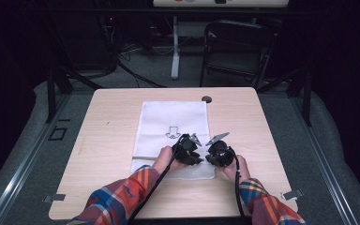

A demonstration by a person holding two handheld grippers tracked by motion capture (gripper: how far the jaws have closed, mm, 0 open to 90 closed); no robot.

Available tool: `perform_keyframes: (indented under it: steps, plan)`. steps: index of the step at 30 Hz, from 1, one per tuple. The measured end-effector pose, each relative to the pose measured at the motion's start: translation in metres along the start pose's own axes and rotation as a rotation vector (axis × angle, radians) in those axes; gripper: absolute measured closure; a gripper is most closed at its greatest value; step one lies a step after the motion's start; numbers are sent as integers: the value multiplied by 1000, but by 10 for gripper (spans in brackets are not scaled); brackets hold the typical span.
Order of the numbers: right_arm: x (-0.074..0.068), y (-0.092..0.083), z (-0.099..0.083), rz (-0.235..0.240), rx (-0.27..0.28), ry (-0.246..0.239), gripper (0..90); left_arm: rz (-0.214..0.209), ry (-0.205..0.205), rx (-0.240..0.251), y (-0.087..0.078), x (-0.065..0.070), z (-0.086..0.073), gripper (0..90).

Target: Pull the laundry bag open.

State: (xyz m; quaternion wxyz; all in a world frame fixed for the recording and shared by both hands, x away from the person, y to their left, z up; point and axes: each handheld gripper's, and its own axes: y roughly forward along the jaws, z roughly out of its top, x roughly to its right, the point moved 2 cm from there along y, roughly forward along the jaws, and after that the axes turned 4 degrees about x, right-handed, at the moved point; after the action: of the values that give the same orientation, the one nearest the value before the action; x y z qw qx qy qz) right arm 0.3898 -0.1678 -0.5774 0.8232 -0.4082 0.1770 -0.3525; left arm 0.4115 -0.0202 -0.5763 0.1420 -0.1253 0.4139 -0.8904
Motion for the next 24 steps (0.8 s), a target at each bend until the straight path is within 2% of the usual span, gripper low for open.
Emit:
perform_keyframes:
  steps: [6, 9, 11, 12, 13, 14, 15, 16, 20, 21, 22, 23, 24]
  plan:
    - [-1, 0, 0, -15, 0, -15, 900, -2, 15, 6, 2, 0, -1, 802]
    - [-2, 0, 1, -26, -9, -22, 900, -6, 7, 8, 2, 0, -1, 803]
    - [-1, 0, 0, -23, -5, -12, 900, -6, 2, 9, 2, 0, -1, 797]
    - [-2, 1, -1, -19, 11, 10, 900, -20, -3, 12, 3, 0, -2, 772]
    - [-1, 0, 0, -15, 0, -1, 900, -20, 1, 1, 4, 1, -2, 744]
    - [-1, 0, 0, -13, -1, -2, 900, -18, -1, 10, 5, 2, -1, 725]
    - [-1, 1, -1, -18, 9, 4, 900, -6, 9, 0, 6, 3, -1, 724]
    - [-1, 0, 0, -24, -7, -12, 900, 10, 14, -5, 6, 4, 0, 787]
    - [-2, 0, 0, -24, -13, -15, 900, 9, 22, -6, 5, 3, -1, 800]
    - [-2, 0, 1, -31, -20, -26, 900, 24, 1, 19, 7, 5, -1, 803]
    - [-3, 0, 1, -36, -12, -26, 900, 33, -47, 60, 10, 10, 0, 805]
    - [-4, 1, 2, -38, -10, -27, 900, 22, -5, 25, 6, 7, -1, 807]
    - [-5, 0, 2, -43, -23, -41, 900, 24, 11, 10, 5, 6, -1, 808]
